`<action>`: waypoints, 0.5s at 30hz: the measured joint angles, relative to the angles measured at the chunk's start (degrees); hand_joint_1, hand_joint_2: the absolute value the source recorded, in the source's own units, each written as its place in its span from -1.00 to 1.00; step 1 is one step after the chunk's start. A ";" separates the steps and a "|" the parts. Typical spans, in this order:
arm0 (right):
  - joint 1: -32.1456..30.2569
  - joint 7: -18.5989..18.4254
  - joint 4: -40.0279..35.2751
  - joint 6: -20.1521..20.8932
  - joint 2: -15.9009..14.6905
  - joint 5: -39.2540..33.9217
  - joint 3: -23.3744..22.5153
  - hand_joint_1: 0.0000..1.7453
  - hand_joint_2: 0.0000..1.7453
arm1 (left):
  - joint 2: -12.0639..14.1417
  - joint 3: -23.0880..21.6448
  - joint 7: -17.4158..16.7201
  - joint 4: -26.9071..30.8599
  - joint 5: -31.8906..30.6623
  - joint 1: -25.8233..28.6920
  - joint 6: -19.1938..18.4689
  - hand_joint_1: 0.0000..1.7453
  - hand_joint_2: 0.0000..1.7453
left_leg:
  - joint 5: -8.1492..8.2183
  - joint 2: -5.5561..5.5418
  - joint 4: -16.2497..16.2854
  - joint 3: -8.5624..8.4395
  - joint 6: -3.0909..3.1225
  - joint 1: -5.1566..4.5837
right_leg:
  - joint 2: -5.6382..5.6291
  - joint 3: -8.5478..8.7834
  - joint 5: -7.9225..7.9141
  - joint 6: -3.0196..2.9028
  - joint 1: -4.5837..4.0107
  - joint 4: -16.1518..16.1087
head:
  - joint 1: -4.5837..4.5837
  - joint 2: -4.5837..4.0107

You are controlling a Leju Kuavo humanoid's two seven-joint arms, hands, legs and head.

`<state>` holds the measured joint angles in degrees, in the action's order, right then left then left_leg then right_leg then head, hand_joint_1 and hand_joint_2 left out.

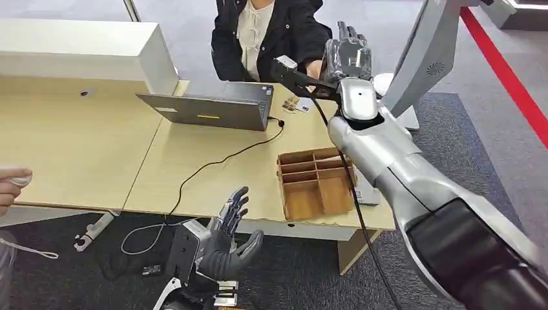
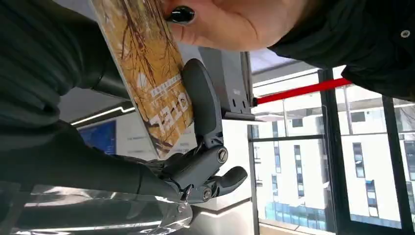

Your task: Pass the card to the sensor for recognition and then transmit it.

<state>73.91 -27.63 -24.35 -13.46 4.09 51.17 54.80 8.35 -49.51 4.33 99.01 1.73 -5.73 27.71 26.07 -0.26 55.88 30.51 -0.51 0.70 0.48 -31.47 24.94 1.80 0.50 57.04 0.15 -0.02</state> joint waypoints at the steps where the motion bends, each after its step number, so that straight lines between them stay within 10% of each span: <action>1: -0.03 -0.04 0.22 0.00 0.00 -0.02 0.00 -1.00 1.00 | 0.00 0.00 0.02 -0.06 -0.02 0.01 0.00 -1.00 1.00 | 0.00 0.00 0.00 0.00 0.00 0.00 | 0.00 0.00 0.00 0.00 0.00 0.00 | 0.00 0.00; 15: -1.52 -1.66 2.03 -0.44 -0.92 -0.68 0.00 -1.00 1.00 | 0.15 0.00 -0.57 -0.11 0.00 0.14 -0.28 -1.00 1.00 | 0.00 0.00 0.00 -0.01 0.00 -0.01 | 0.00 -0.01 0.00 0.00 0.01 0.00 | 0.00 0.00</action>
<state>72.39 -29.29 -22.32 -13.90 3.17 50.49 54.80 8.50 -49.51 3.76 98.90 1.73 -5.60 27.43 26.07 -0.26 55.88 30.50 -0.51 0.69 0.48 -31.48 24.93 1.80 0.51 57.04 0.15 -0.02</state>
